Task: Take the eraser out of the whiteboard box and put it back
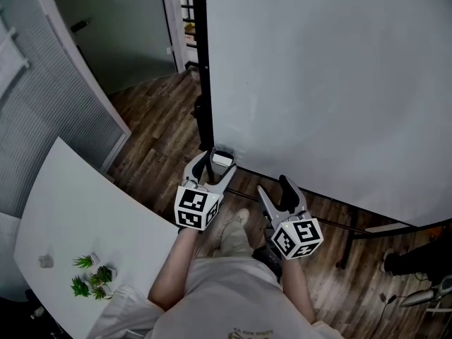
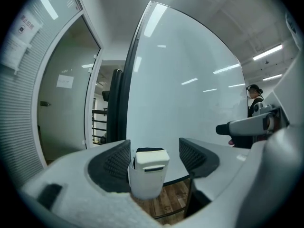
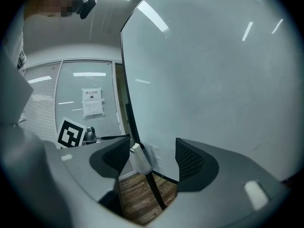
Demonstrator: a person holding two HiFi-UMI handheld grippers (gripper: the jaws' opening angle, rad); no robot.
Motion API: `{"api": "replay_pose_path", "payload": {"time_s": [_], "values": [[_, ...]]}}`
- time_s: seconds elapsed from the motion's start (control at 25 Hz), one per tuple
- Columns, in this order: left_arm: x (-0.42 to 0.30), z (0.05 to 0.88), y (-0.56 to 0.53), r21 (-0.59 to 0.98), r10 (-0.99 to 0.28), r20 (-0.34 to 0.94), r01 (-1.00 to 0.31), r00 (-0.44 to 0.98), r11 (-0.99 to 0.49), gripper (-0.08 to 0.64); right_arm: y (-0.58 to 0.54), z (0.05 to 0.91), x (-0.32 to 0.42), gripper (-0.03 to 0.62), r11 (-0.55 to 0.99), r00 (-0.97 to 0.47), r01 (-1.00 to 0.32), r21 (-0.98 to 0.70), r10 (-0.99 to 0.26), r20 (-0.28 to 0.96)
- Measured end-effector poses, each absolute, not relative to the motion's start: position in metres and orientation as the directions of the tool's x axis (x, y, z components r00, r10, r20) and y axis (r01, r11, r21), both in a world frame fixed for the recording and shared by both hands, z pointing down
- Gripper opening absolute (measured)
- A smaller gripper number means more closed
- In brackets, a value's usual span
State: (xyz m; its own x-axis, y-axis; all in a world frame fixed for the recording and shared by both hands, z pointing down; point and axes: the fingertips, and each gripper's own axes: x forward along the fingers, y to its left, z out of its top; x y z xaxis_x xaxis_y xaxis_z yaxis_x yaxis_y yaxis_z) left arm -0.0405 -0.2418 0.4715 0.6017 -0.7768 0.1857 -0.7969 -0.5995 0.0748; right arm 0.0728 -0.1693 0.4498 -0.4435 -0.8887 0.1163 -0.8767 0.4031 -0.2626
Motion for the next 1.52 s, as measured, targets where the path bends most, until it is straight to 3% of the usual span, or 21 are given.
{"api": "replay_pose_path", "payload": {"time_s": [0.36, 1.52], "values": [[-0.034, 0.470, -0.259, 0.006, -0.805, 0.170, -0.817, 0.568, -0.576, 0.307, -0.187, 0.456, 0.069, 0.299, 0.431, -0.476, -0.861, -0.270, -0.870, 0.130], [-0.026, 0.485, -0.270, -0.012, -0.829, 0.165, -0.839, 0.535, -0.544, 0.279, -0.205, 0.474, 0.078, 0.291, 0.411, -0.465, -0.867, -0.283, -0.871, 0.159]]}}
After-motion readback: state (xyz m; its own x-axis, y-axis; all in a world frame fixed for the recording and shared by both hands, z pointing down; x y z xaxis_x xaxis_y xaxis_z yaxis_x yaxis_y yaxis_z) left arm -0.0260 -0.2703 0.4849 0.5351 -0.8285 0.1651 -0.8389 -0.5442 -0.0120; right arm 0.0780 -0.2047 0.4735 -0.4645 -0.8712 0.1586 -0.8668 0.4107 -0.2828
